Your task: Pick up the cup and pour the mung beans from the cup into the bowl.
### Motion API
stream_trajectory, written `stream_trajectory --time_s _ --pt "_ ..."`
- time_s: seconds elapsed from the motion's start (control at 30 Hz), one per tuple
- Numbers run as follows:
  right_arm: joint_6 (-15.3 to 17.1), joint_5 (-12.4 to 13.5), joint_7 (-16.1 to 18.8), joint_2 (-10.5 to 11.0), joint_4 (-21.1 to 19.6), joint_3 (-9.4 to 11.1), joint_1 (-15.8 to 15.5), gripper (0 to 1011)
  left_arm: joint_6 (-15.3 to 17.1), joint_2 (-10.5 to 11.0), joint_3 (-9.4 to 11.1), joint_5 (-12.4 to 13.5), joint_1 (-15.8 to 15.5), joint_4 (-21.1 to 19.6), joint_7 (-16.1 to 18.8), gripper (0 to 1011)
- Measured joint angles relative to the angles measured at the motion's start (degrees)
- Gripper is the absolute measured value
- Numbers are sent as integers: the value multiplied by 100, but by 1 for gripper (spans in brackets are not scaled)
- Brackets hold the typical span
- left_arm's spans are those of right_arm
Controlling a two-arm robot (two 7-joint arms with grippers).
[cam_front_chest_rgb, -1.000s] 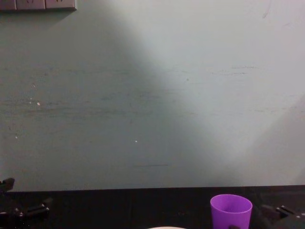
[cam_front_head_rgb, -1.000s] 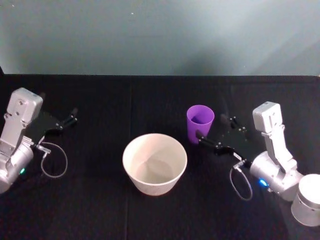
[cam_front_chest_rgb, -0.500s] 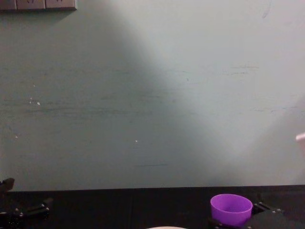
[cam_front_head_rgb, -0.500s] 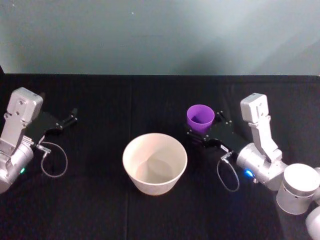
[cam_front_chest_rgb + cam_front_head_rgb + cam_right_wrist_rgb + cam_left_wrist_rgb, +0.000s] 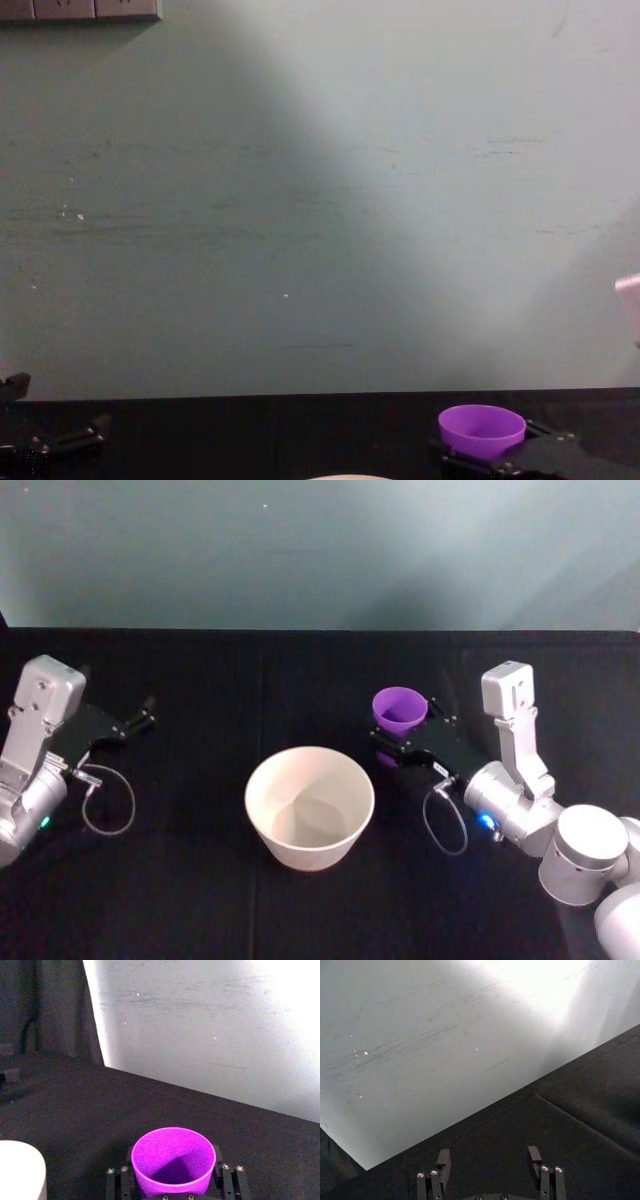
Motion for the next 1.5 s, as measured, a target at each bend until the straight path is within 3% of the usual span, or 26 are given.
stream_trajectory --time_s 0.17,0.43,0.73,1.1,1.3,1.5 --pt "-14 -1 37 -42 -30 83 -69 781 0 0 0 0 0 0 0 1000" --pt "124 -29 45 12 -413 201 -257 743 0 0 0 0 0 0 0 1000" --pt "481 -133 -46 233 -1387 417 -668 739 0 0 0 0 0 0 0 1000" --pt "642 42 -32 422 -2333 800 -1141 739 0 0 0 0 0 0 0 1000" --pt "718 88 21 477 -2562 854 -1226 739 0 0 0 0 0 0 0 1000" --pt "718 88 24 475 -2544 850 -1221 739 0 0 0 0 0 0 0 1000"
